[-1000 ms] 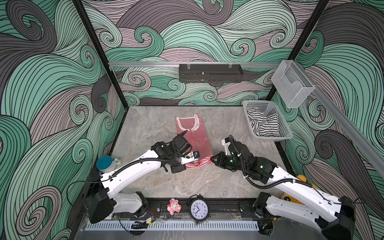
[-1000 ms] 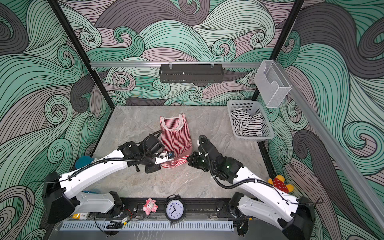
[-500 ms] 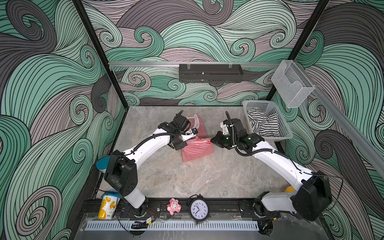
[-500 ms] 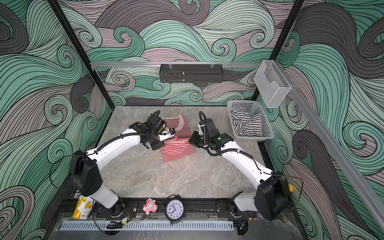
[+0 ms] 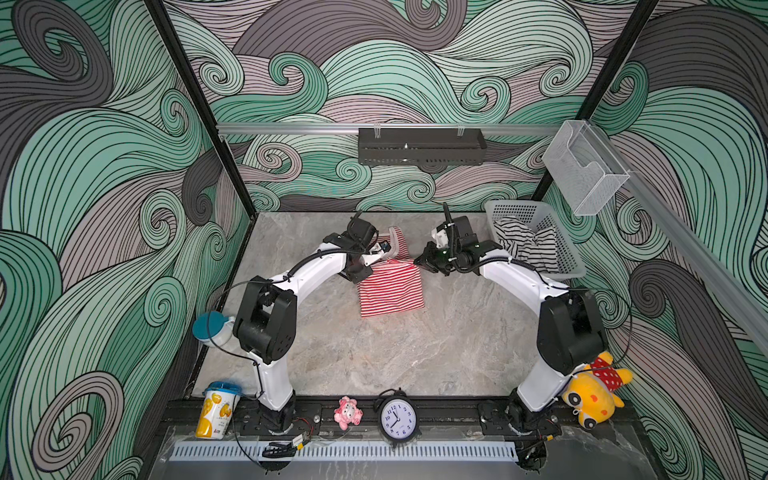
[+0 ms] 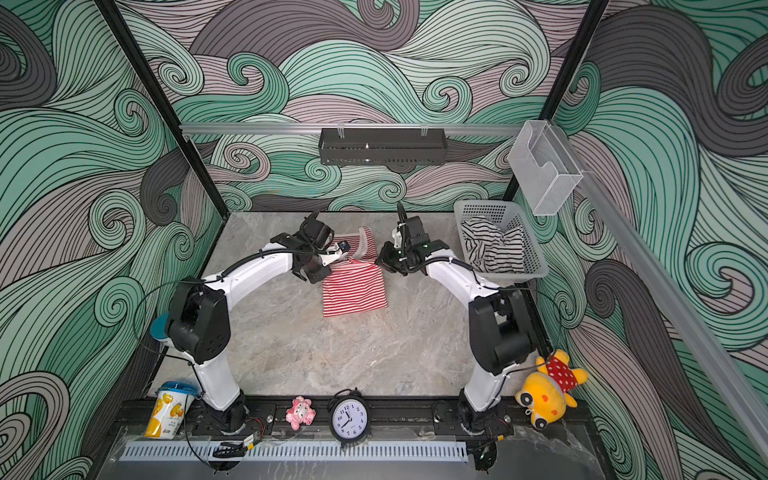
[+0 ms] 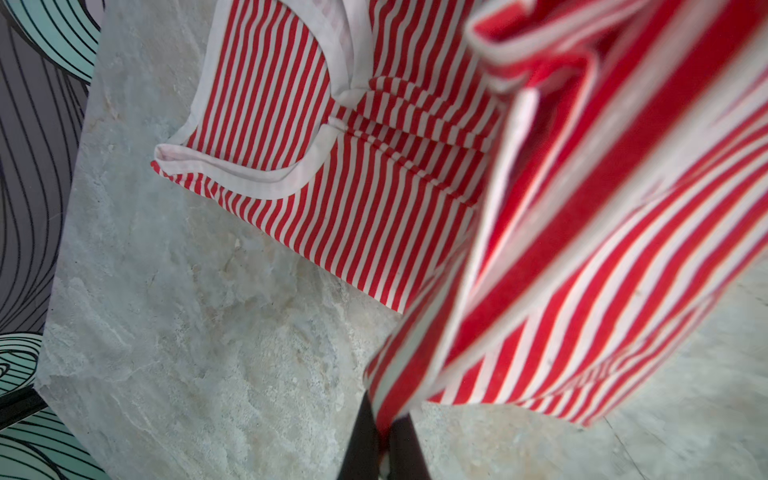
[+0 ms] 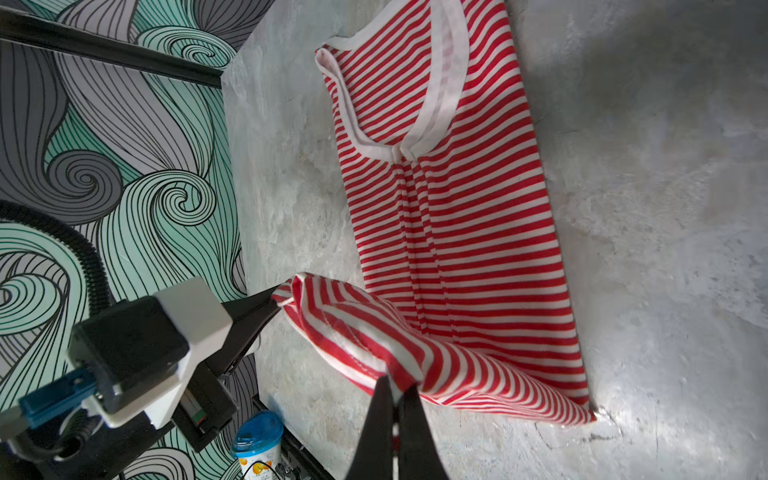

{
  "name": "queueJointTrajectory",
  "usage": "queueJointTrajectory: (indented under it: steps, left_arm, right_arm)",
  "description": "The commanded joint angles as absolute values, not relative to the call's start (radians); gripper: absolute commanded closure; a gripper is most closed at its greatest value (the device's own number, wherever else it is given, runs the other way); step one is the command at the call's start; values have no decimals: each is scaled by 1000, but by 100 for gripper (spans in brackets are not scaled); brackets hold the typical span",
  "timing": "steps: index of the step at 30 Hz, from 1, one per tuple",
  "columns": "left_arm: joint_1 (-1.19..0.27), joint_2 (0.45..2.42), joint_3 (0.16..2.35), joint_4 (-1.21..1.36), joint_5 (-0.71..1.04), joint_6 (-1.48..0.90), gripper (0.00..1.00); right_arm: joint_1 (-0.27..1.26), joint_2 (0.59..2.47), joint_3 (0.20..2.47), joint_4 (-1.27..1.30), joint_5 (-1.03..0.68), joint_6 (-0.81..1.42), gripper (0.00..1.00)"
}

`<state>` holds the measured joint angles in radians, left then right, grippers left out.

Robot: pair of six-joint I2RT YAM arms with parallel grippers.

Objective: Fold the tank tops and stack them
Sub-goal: 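Lift the near hem with both grippers and fold it toward the straps, then lay the folded hem down near the straps and release both grippers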

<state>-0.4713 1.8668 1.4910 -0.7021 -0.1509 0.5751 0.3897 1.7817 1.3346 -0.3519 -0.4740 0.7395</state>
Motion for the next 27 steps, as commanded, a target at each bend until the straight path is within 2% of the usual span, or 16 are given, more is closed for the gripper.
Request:
queueJointTrajectory:
  steps: [1, 11, 22, 23, 24, 25, 27]
  left_arm:
    - [-447, 1920, 1557, -663, -197, 557, 98]
    - [-434, 2026, 1608, -639, -227, 558, 94]
    - [-415, 2146, 1736, -618, -249, 539, 79]
    - [-414, 2150, 1744, -621, -251, 533, 78]
    - [-413, 2149, 1750, -615, -261, 523, 74]
    - [-412, 2145, 1754, -611, -270, 514, 71]
    - [-411, 2124, 1748, -602, -288, 494, 70]
  right_arm:
    - [367, 1853, 1382, -315, -531, 730, 100]
    - [339, 2035, 1498, -322, -549, 715, 100]
    - [316, 2109, 1551, -305, -562, 727, 100]
    - [313, 2113, 1550, -287, -569, 727, 90]
    - [312, 2112, 1547, -273, -564, 723, 75]
    - [313, 2106, 1548, -272, -555, 717, 66]
    - [311, 2089, 1538, -254, -546, 707, 55]
